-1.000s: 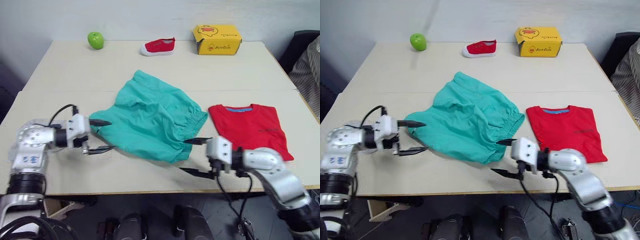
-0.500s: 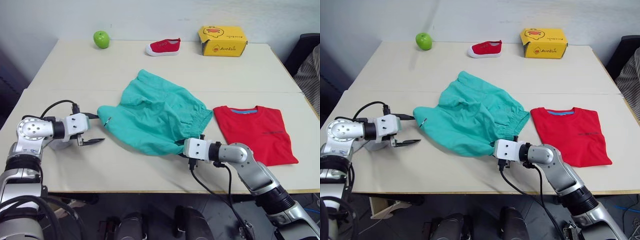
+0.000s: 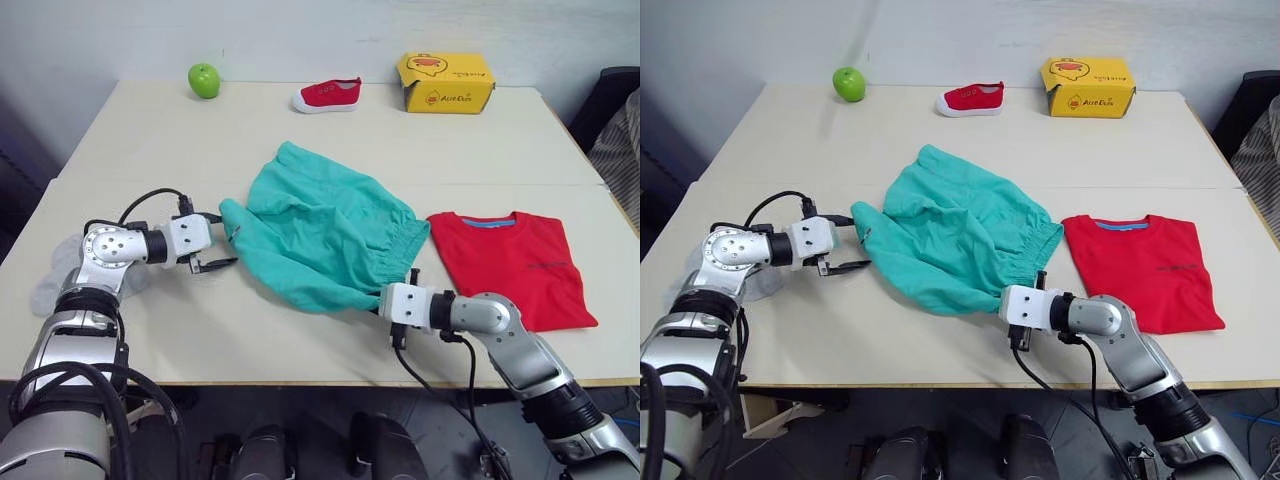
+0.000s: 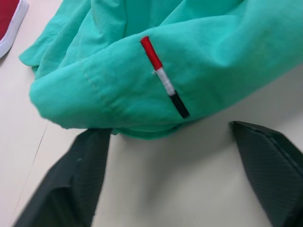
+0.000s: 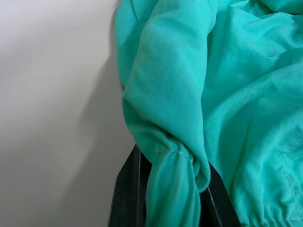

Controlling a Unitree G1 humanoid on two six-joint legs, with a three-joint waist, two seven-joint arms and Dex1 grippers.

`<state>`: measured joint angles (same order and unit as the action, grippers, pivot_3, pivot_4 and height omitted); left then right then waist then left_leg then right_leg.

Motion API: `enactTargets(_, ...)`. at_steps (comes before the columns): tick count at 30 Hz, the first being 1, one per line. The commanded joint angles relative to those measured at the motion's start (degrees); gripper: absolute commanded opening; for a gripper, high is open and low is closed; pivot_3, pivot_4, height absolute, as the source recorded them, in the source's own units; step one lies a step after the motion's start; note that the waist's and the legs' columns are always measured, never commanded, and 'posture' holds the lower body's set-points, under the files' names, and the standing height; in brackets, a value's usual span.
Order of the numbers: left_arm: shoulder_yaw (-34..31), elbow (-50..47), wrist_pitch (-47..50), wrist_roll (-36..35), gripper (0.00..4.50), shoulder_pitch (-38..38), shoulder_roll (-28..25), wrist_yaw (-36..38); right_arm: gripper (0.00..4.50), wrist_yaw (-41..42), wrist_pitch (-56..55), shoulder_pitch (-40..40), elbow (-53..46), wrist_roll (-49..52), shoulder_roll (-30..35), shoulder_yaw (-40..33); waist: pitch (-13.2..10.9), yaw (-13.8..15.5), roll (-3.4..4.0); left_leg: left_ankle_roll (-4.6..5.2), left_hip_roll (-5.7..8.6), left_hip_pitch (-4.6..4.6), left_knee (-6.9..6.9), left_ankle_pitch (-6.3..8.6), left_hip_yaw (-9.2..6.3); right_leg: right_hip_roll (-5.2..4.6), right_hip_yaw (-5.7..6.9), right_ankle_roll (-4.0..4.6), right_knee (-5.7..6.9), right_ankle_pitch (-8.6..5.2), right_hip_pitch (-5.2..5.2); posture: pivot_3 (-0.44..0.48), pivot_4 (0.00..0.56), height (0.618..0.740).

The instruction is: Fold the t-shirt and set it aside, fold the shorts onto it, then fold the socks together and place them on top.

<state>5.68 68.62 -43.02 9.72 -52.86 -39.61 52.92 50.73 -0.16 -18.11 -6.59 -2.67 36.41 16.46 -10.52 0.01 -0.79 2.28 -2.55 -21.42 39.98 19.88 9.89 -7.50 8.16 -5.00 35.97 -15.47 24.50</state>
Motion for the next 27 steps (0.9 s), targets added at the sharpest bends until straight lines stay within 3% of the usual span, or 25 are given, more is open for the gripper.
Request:
enactTargets(1,0.80,1.20,-0.15,1.27,2.93,-0.41,2.37,-2.86,0.00,1.00,-1.63,0.76,-2.25,1.35,1.07,-1.79,0.00,0.08,0.00,0.00,0.00,0.00,0.02,0.00,-0.01,-0.01,0.00,-0.01,0.01,0.00,-0.01,0.000,0.150,0.740)
enactTargets(9,-1.11,0.99,-0.38,-1.48,0.21,-0.69,3.73,0.07,0.00,1.69,-1.36,1.49,-2.37,2.16,0.97,-2.48,0.00,-0.38,-0.01,-0.01,-0.05,-0.04,-0.01,0.01,0.01,0.06,0.00,-0.02,-0.04,0.01,0.05,0.000,0.150,0.740)
enactTargets(10,-1.64,0.74,-0.11,-2.18,0.07,-0.55,3.60,0.69,0.00,1.59,-1.29,1.56,-2.33,2.26,0.84,-2.55,-0.01,-0.41,-0.01,-0.01,-0.05,-0.05,-0.01,0.01,0.02,0.07,0.00,-0.02,-0.04,0.01,0.06,0.000,0.150,0.740)
enactTargets(14,-7.47,-2.84,6.04,-11.24,0.07,1.24,3.33,9.63,0.00,1.71,-1.57,2.13,-2.13,3.91,0.57,-3.38,-0.01,-0.66,-0.01,-0.02,-0.09,-0.08,-0.01,0.01,0.03,0.09,0.00,-0.02,-0.07,0.01,0.07,0.000,0.150,0.740)
enactTargets(19,-13.24,-18.45,18.33,-23.00,0.07,11.44,-0.84,21.98,0.00,2.89,-2.43,2.19,-0.42,7.39,1.21,-5.72,-0.01,-1.82,0.00,-0.04,-0.11,-0.08,-0.02,0.02,0.01,0.10,0.00,-0.02,-0.08,0.01,0.07,0.000,0.150,0.740)
enactTargets(27,-19.60,-46.10,29.56,-30.96,0.07,32.03,-5.95,20.63,0.00,4.52,-6.77,1.85,3.77,7.62,2.08,-7.35,-0.01,-1.68,-0.01,-0.14,-0.17,-0.04,0.00,0.07,0.01,0.12,-0.14,0.01,-0.05,-0.01,0.07,0.000,0.150,0.740)
